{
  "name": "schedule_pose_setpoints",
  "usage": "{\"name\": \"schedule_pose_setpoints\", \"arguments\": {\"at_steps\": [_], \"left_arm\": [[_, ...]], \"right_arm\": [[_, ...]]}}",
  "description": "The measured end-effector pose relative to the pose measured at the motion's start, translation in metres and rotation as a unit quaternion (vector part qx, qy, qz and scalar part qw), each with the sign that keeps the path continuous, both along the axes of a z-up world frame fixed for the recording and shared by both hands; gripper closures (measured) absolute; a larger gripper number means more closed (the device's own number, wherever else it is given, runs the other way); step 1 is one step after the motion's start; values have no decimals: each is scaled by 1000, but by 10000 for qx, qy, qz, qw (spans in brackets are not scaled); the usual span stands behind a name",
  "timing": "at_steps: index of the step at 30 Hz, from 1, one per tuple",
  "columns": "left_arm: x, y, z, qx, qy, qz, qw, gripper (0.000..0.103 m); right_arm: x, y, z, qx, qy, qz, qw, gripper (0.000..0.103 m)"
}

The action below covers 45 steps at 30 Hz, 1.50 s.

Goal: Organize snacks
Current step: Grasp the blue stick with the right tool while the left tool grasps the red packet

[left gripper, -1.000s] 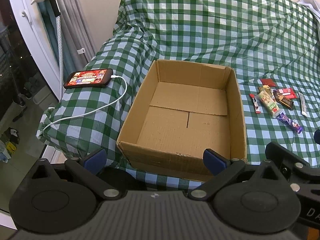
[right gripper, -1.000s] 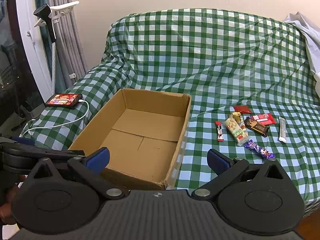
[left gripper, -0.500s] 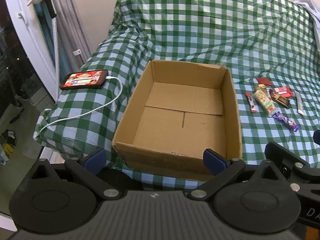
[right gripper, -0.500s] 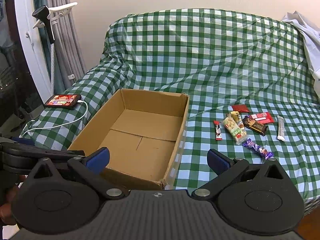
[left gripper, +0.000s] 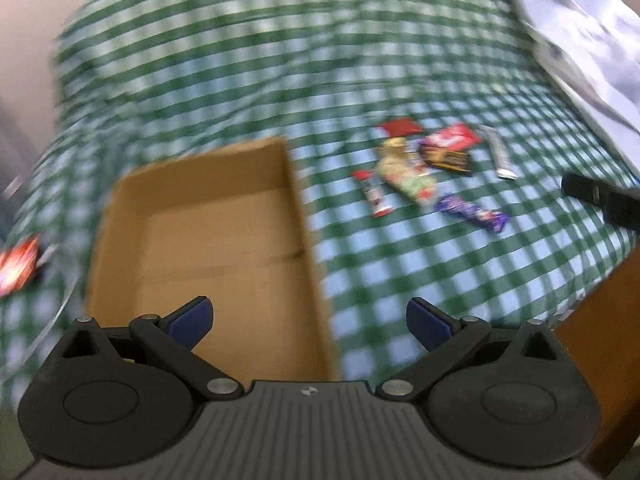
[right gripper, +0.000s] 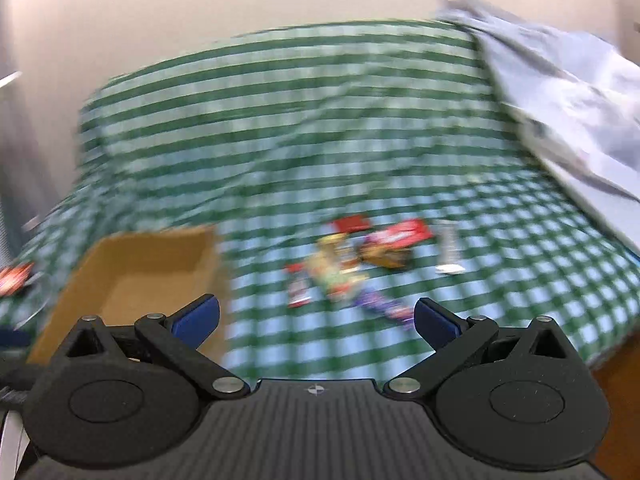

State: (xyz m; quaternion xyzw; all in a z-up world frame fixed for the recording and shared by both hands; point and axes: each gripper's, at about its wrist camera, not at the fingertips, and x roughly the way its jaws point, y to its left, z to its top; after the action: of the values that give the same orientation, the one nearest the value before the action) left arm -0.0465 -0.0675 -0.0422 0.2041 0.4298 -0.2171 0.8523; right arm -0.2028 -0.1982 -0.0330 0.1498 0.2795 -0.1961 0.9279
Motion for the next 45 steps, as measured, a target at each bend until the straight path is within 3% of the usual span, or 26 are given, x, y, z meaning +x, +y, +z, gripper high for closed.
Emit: {"name": "schedule_pose_setpoints", "arguments": {"at_steps": [2,4,9,11,12,13,14,15,17,18,21,27,29,32,37,42,45], "left_arm": [[31,-42,-12,67,288,-432,9986,0],[70,-85,-27,194,881,-804,9927,0],[145,-143,-52,112,1844,-414,9819,0],[169,-160,-61,50,2469,-128,9689,0],[181,-167,-69,70,2962,48,9551,0],[190,-175,-77,162,3251,190,9453,0],[198,-184,-82,319,3352,294,9411,0],[204,-195,-84,505,3208,344,9452,0],[216,-216,-82,807,2536,316,9634,0],[222,-230,-83,910,2350,238,9674,0],[247,-266,-93,1022,2229,139,9694,0],[281,-329,-115,1207,1460,-403,9811,0],[284,-342,-124,1439,1162,-613,9808,0],[292,-349,-142,1669,1155,-739,9764,0],[293,-345,-159,1712,1099,-751,9762,0],[295,-357,-174,1691,950,-1092,9749,0],[295,-364,-180,1711,839,-1340,9725,0]], "right_arm": [[17,-48,-11,34,152,-448,9989,0],[39,-98,-19,58,313,-958,9949,0],[82,-219,-26,157,358,-1783,9832,0],[98,-263,-29,163,299,-2016,9789,0],[106,-284,-32,145,244,-2079,9777,0],[116,-307,-34,134,226,-2121,9769,0],[127,-329,-37,146,207,-2186,9755,0],[135,-352,-39,153,168,-2233,9745,0],[155,-395,-45,203,145,-2402,9704,0],[163,-415,-48,239,116,-2441,9694,0],[189,-481,-60,245,63,-2591,9655,0],[243,-588,-113,608,208,-2941,9536,0],[264,-608,-138,631,354,-2872,9551,1],[293,-625,-179,528,689,-2849,9546,1],[292,-636,-228,1031,541,-3323,9359,1],[291,-648,-227,1097,379,-3218,9397,1],[291,-665,-217,1259,111,-3489,9286,1]]}}
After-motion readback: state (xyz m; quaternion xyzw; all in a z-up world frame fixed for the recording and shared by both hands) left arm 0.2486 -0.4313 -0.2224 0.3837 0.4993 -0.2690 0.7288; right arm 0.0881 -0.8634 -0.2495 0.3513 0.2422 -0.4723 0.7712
